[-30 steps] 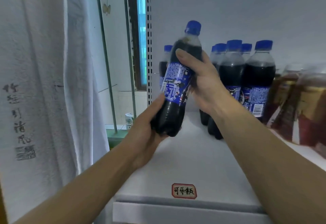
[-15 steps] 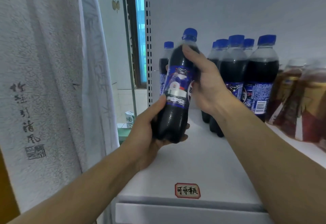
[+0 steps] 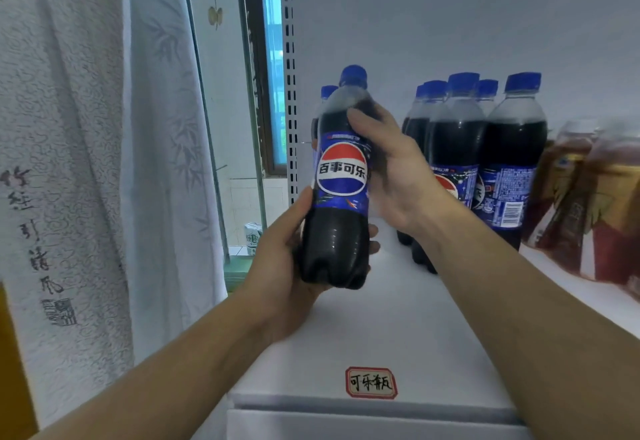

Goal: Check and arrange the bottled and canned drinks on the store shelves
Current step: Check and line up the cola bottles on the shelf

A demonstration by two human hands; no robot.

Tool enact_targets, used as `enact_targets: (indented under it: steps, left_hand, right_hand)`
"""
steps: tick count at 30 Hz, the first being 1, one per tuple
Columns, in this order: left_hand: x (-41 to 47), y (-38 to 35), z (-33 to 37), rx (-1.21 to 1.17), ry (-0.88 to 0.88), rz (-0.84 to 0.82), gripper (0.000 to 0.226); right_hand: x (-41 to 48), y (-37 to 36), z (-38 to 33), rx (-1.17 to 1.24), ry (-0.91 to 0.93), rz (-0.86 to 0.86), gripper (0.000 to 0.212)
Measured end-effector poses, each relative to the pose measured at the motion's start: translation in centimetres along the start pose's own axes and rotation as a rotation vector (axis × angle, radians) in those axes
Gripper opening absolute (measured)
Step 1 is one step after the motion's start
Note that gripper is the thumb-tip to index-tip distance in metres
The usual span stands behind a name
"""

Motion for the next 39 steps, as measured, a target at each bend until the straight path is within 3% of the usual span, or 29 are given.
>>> enact_targets:
  steps: [3, 6, 10, 14, 17, 19, 22, 25, 29, 33, 39]
  left_hand:
    - [0.09, -0.25, -0.10, 0.081, -0.057, 0.061, 0.063]
    - [0.14, -0.10, -0.15, 0.133, -0.094, 0.110, 0.065]
    - [-0.15, -0.05, 0.29, -0.038, 0.034, 0.033, 0.066]
    - [0.03, -0.19, 0.01, 0.067, -0.024, 0.065, 0.061]
    - [-0.02, -0.12, -0.07, 0.168, -0.106, 0.122, 0.060]
    - [-0.10, -0.03, 0.03, 0.116, -0.070, 0.100, 0.062]
    - [-0.28, -0.12, 0.44, -0.006, 0.034, 0.038, 0.063]
    - [0.02, -0.21, 0.20, 0.057, 0.017, 0.068, 0.066]
    - [-0.09, -0.05, 0.01, 0.152, -0.011, 0.133, 0.072]
    - [-0.47, -0.20, 0.56, 0.008, 0.077, 0.024, 0.070]
    - [-0.15, -0.21, -0.05, 0.176, -0.030, 0.141, 0.085]
  right_hand:
    - [-0.02, -0.09, -0.17, -0.151, 0.086, 0.027, 0.054]
    - [0.10, -0.19, 0.08, -0.207, 0.131, 0.042, 0.056]
    - [-0.06, -0.46, 0.25, -0.053, 0.019, 0.019, 0.061]
    - [0.10, -0.22, 0.11, -0.199, 0.108, 0.040, 0.049]
    - [0.01, -0.48, 0.18, -0.293, 0.143, 0.030, 0.063]
    - [-0.04, -0.59, 0.31, -0.251, 0.077, 0.007, 0.072]
    - [0.03, -0.35, 0.37, -0.201, 0.011, 0.016, 0.055]
    - [0.05, -0.19, 0.22, -0.299, 0.086, 0.043, 0.046]
    - [0.02, -0.44, 0.47, -0.341, 0.056, 0.024, 0.051]
    - [0.00, -0.34, 0.67, -0.219, -0.065, -0.008, 0.066]
    - [0.08, -0.21, 0.46, -0.381, 0.109, 0.045, 0.058]
Point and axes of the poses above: each hand's wrist, its own x-axis towards the middle knuckle, its own y-axis out of the back of the hand, z = x × y, the point moved 1 cm from there along x, towards the middle knuckle, and after that the axes turned 9 degrees about x, right-handed, at the moved point
